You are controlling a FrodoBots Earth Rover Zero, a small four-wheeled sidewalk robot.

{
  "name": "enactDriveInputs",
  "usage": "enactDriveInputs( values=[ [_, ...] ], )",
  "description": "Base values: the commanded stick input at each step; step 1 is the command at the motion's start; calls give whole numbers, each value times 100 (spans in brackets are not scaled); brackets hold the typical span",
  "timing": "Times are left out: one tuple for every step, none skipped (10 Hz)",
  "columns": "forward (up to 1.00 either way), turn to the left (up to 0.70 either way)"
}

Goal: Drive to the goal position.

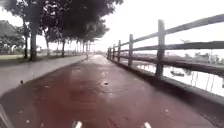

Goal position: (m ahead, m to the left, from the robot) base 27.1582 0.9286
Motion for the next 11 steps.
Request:
enactDriveInputs(
  values=[
    [50, 0],
    [50, 0],
    [50, 0],
    [50, 0],
    [50, 0],
    [50, 0],
    [50, 0],
    [50, 0],
    [50, 0],
    [50, 0],
    [50, 0]
  ],
)
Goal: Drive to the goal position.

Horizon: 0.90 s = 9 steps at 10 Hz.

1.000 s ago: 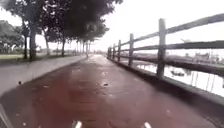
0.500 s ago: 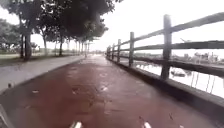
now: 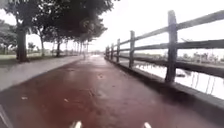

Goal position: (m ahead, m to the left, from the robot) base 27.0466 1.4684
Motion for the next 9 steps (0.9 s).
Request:
enactDriveInputs(
  values=[
    [50, 0],
    [50, 0],
    [50, 0],
    [50, 19],
    [50, 50],
    [50, 50],
    [50, 50],
    [50, 50],
    [50, 50]
  ],
)
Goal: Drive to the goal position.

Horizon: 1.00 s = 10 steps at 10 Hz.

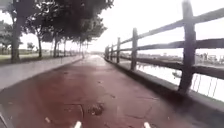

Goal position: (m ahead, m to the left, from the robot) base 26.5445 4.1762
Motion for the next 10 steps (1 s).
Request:
enactDriveInputs(
  values=[
    [50, 50],
    [50, 43],
    [50, 36],
    [50, 28],
    [50, 0],
    [50, 0],
    [50, 0],
    [50, 0],
    [50, 0],
    [50, 0]
  ],
)
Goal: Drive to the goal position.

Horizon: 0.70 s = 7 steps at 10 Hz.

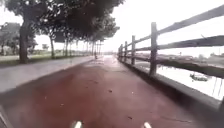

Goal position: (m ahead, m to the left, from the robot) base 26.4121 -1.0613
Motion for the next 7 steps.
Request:
enactDriveInputs(
  values=[
    [50, 0],
    [50, 0],
    [50, 0],
    [50, 0],
    [50, 5],
    [50, 50],
    [50, 50]
  ],
)
